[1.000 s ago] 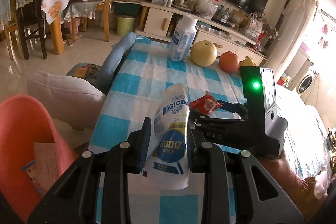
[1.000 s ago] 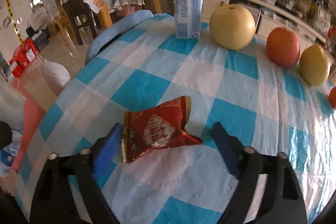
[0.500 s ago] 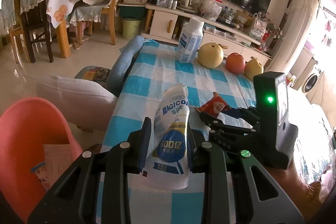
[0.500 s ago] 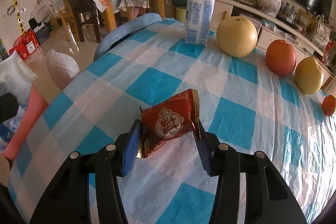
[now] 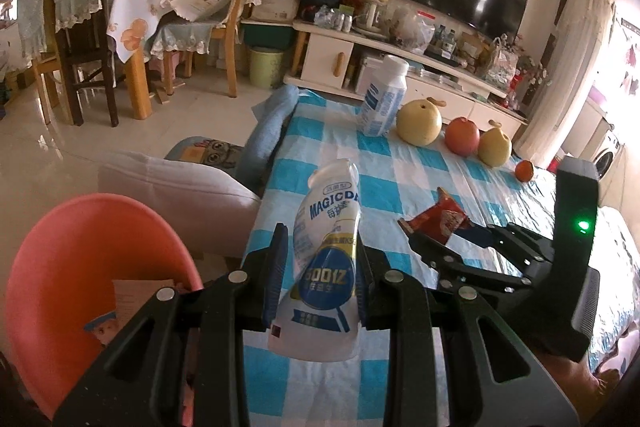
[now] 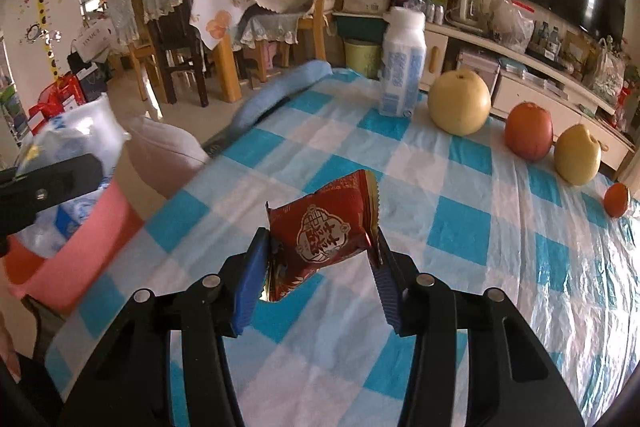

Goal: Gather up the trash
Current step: 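Drop the MAGICDAY bottle into the pink bucket with left tool while right tool drops the red wrapper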

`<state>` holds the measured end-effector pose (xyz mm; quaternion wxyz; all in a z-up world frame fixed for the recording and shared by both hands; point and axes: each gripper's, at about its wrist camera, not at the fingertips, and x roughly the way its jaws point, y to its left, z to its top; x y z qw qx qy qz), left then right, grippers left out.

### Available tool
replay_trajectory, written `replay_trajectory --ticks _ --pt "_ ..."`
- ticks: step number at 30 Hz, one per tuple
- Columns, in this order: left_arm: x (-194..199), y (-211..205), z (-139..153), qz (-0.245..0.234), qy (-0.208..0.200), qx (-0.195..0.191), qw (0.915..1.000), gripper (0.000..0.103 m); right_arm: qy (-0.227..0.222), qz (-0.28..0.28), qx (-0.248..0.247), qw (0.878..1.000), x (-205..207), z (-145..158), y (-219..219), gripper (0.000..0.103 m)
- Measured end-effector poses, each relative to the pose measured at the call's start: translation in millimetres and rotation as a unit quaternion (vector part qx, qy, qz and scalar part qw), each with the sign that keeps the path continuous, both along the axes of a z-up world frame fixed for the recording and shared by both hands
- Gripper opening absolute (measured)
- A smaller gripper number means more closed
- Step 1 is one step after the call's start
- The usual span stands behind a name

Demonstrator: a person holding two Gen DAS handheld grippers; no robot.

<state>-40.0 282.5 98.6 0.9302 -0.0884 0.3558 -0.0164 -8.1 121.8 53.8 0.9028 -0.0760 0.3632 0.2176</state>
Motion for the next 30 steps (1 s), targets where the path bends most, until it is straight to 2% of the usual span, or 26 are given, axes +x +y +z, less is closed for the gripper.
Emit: replay_trajectory --ticks 17,30 --pt "-26.7 56.1 18.7 0.063 -0.025 0.006 0.9977 0.031 -0.034 0.064 0.006 0.997 -47.8 45.5 71.4 0.051" --pt "-43.5 104.6 23.8 0.129 -0.03 0.016 0.9911 0.031 -0.052 0.125 0.006 0.991 -75.2 70.7 133.2 0.051"
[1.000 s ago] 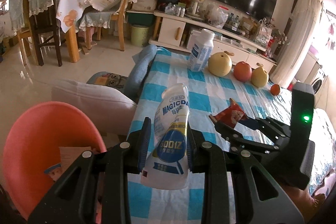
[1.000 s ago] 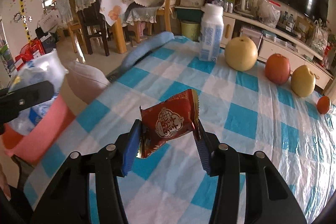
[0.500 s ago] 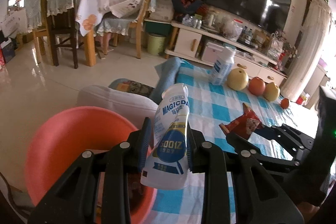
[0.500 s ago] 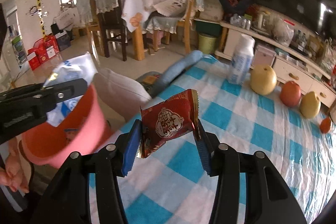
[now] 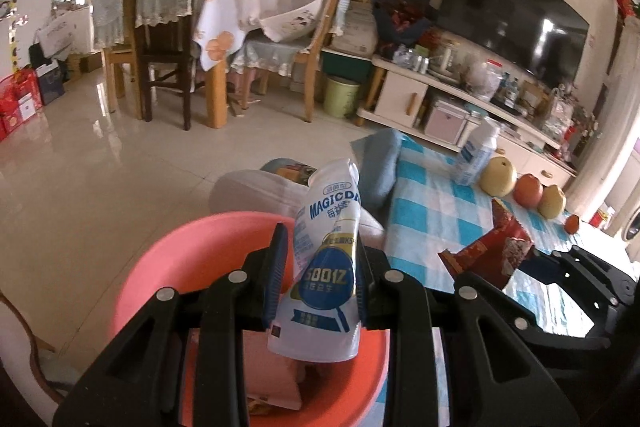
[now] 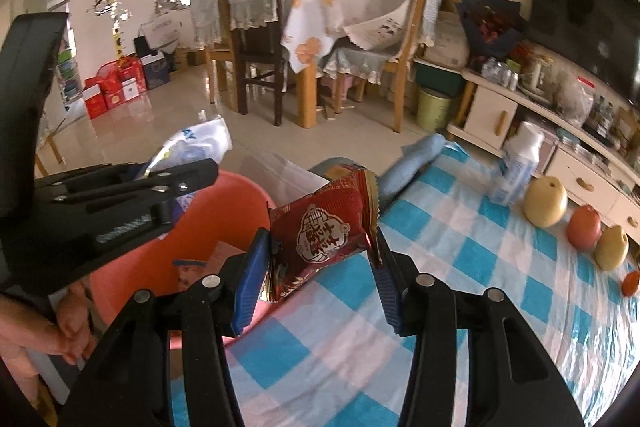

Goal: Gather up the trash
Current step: 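Drop the MAGICDAY bottle into the pink bucket with left tool while right tool drops the red wrapper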

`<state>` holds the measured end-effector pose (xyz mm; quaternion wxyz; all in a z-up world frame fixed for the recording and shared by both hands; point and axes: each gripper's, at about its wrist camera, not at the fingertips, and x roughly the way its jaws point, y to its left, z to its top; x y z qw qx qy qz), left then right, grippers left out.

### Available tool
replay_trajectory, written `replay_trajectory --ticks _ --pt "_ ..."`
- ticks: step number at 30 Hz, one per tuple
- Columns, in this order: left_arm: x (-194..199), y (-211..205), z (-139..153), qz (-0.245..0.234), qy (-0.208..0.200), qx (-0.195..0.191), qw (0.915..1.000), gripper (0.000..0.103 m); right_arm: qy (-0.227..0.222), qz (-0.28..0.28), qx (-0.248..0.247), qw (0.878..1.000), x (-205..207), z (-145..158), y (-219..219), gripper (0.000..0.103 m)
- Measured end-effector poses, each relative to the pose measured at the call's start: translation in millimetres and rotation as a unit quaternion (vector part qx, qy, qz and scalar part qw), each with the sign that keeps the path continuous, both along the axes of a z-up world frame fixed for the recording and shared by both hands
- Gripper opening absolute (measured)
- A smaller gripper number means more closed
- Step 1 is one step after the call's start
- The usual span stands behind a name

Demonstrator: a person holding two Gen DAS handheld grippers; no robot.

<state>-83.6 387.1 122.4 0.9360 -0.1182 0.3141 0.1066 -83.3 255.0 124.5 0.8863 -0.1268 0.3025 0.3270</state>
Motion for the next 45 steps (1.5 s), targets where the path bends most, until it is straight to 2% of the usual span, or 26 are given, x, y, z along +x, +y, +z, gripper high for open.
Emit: replay_trajectory --ticks 11,20,21,22,23,25,28,31,33,37,41,43,45 --pt "-13.1 41.2 0.5 0.05 0.0 -0.012 0.9987 0.031 -0.001 0.049 -0.017 0.999 -17.2 -3.4 46.5 0.051" --pt "-17.4 58.2 -1.8 0.071 0.0 -0.022 0.9972 0.031 0.015 0.087 -0.038 0.995 -24.8 -21.4 78.4 0.054" --pt "-16.7 58.7 -3.2 0.074 0.001 -0.019 0.9971 0.034 0.011 0.091 -0.059 0.994 -24.9 -30.5 85.2 0.063" --pt "-14.8 58.5 -5.2 0.077 0.007 -0.016 0.9968 0.05 0.005 0.082 -0.079 0.993 -24.6 -37.9 89.1 0.078" --pt "-13.5 57.9 -7.0 0.082 0.013 -0.014 0.9965 0.067 0.0 0.074 -0.094 0.993 -24.2 -44.6 91.0 0.082" --pt "-9.4 55.8 -12.4 0.081 0.027 0.0 0.9964 0.075 0.004 0.066 -0.096 0.993 -23.5 -52.5 86.0 0.082" --pt "-7.6 53.0 -14.0 0.084 0.031 0.022 0.9958 0.081 -0.003 0.034 -0.084 0.996 -21.1 -52.2 69.6 0.089" --pt "-12.0 53.1 -10.4 0.091 0.007 0.028 0.9955 0.086 0.002 0.014 -0.06 0.998 -15.1 -45.5 49.4 0.09" --pt "-15.4 52.7 -8.6 0.092 -0.015 0.033 0.9951 0.089 -0.011 0.006 -0.047 0.999 -14.6 -40.2 37.2 0.092" --pt "-11.1 41.2 -8.2 0.058 -0.039 0.04 0.9967 0.091 -0.046 -0.01 -0.029 0.998 -16.3 -31.4 15.1 0.096" --pt "-0.9 30.3 -11.4 0.026 -0.026 0.016 0.9992 0.091 -0.077 -0.032 -0.023 0.996 -21.3 -29.2 -8.3 0.098" --pt "3.7 27.6 -11.8 0.029 -0.019 0.008 0.9994 0.091 -0.088 -0.049 -0.033 0.994 -21.7 -30.0 -18.9 0.098" --pt "5.3 25.8 -11.4 0.04 -0.01 0.017 0.999 0.091 -0.087 -0.066 -0.033 0.993 -20.4 -30.2 -33.2 0.098"
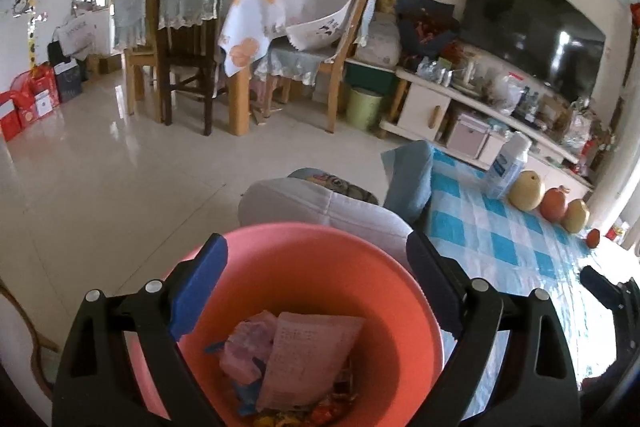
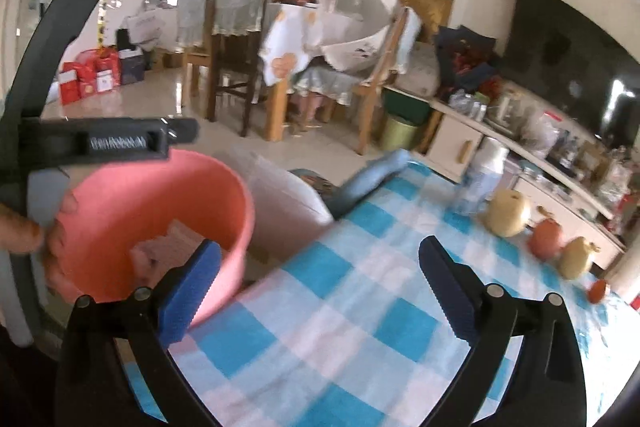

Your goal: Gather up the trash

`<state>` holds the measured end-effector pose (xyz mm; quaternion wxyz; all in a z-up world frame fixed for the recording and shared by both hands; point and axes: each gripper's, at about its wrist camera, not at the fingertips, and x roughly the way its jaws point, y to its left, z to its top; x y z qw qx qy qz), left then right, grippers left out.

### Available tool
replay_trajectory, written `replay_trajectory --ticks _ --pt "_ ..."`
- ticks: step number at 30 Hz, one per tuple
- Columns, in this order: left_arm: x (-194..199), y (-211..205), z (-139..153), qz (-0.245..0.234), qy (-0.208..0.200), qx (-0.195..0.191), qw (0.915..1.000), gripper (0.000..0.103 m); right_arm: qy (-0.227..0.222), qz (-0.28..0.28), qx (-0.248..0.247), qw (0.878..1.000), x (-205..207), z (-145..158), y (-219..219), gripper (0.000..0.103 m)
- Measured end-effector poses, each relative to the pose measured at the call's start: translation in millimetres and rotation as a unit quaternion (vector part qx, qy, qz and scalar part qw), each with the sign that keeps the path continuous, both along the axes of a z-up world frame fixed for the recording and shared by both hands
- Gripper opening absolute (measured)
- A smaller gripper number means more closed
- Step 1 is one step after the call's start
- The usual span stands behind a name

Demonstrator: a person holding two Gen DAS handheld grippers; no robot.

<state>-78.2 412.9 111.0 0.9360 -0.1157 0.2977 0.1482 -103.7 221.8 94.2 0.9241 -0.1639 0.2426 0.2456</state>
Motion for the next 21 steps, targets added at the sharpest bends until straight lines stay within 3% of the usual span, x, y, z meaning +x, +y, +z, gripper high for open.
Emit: replay_trajectory --ticks 5,12,21 --pt "1.6 -9.3 2.4 0.021 0.011 0.039 0.9989 0.091 0.002 -0.038 0.024 0.999 1.8 3.3 -35.6 0.098" --pt "-7.5 -29.2 16.4 0.018 -0.042 0.056 0.9974 0.091 0.029 -0.06 0.055 0.996 -2.9 -1.4 -80.4 0.098" --pt "-1.1 -68.9 22.2 0.003 -0.065 0.081 0.9946 0.091 0.058 -0.107 0.055 0.991 -10.3 -2.7 -130.2 0.098"
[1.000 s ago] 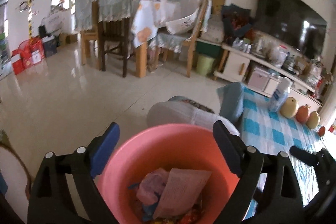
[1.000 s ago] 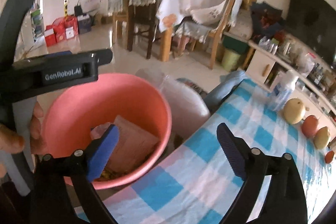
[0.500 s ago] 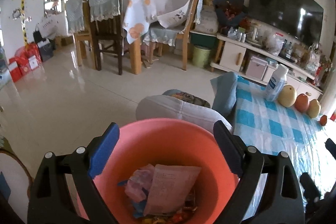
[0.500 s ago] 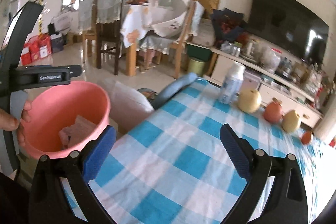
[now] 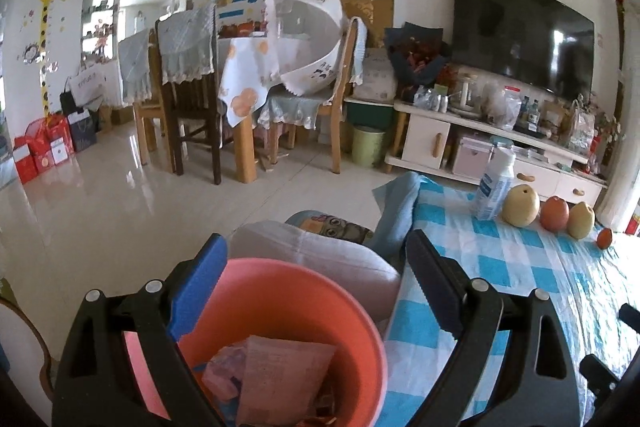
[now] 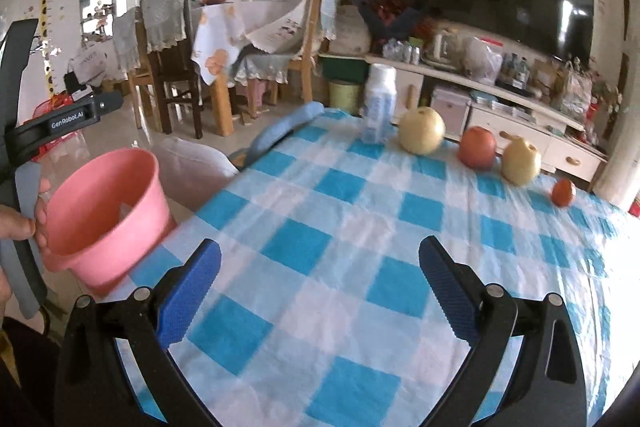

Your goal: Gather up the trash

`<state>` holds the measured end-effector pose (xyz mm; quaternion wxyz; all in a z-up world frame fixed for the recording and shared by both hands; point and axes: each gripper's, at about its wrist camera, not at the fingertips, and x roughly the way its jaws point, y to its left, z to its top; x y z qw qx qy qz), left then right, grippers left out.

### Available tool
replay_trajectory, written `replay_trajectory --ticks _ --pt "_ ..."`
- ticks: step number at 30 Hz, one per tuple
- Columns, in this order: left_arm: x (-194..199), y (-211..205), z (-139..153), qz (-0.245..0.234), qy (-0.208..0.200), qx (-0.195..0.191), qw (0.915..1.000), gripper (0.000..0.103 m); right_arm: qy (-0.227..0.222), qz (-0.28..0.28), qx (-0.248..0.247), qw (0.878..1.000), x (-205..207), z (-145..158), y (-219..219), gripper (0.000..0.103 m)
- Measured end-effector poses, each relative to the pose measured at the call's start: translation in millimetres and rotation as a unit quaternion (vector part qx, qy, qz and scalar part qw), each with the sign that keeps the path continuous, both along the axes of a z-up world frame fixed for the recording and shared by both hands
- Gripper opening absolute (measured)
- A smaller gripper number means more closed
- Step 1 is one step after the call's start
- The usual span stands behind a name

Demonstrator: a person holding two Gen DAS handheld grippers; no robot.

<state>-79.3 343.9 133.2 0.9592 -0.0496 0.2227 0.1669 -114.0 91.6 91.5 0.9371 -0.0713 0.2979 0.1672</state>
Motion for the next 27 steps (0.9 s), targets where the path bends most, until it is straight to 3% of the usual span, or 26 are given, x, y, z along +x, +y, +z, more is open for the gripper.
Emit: replay_trajectory --ticks 7,15,27 --pt "-2.0 -46.7 -1.4 -0.041 -0.017 0.043 0.9981 0.092 -0.026 -0.036 -0.01 0.999 -15.3 0.1 -36.9 0.098" --pt "-1.5 -106.6 -10.9 -0.088 -0.005 0.086 0.9924 0.096 -0.061 -0.079 -0.002 0.995 -24.6 6.4 -75.5 0.098" --pt "-8.7 -167.4 -12.1 -0.173 -0.004 0.063 0.9829 0.097 -0.088 -0.116 0.014 0.989 -29.3 12.7 -126.5 0.098"
